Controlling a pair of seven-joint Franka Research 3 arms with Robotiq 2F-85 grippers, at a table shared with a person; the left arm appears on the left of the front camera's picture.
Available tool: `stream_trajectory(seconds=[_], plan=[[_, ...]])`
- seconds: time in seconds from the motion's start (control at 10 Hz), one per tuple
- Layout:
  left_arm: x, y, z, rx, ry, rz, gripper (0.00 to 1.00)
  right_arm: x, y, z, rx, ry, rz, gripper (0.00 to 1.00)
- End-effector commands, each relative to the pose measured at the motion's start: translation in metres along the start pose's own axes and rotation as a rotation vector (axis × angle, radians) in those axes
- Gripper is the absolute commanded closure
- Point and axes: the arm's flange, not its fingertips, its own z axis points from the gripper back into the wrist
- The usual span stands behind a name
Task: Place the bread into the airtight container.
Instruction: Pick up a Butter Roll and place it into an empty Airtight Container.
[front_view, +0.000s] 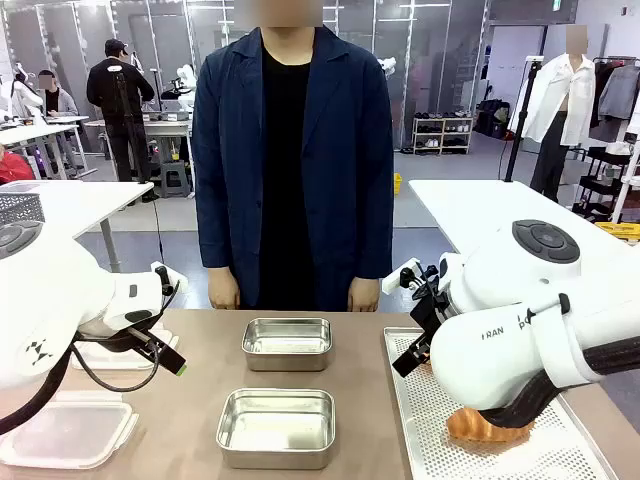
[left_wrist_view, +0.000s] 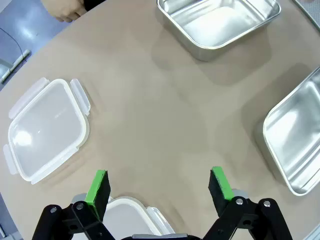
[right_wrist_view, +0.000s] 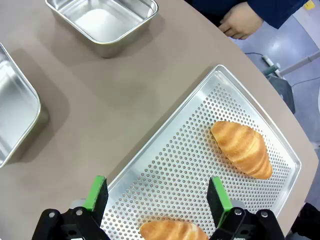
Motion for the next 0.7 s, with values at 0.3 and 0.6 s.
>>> stream_trajectory(seconds=[0.3,0.6], plan=[[0.0001,-0.0003,0.0000,0.000,0.000,-0.001,0.00,0.0000,0.0000,0.0000,0.000,0.000,0.000,0.00],[0.0001,-0.0003,0.0000,0.000,0.000,-0.001,0.00,0.0000,0.0000,0.0000,0.000,0.000,0.000,0.00]])
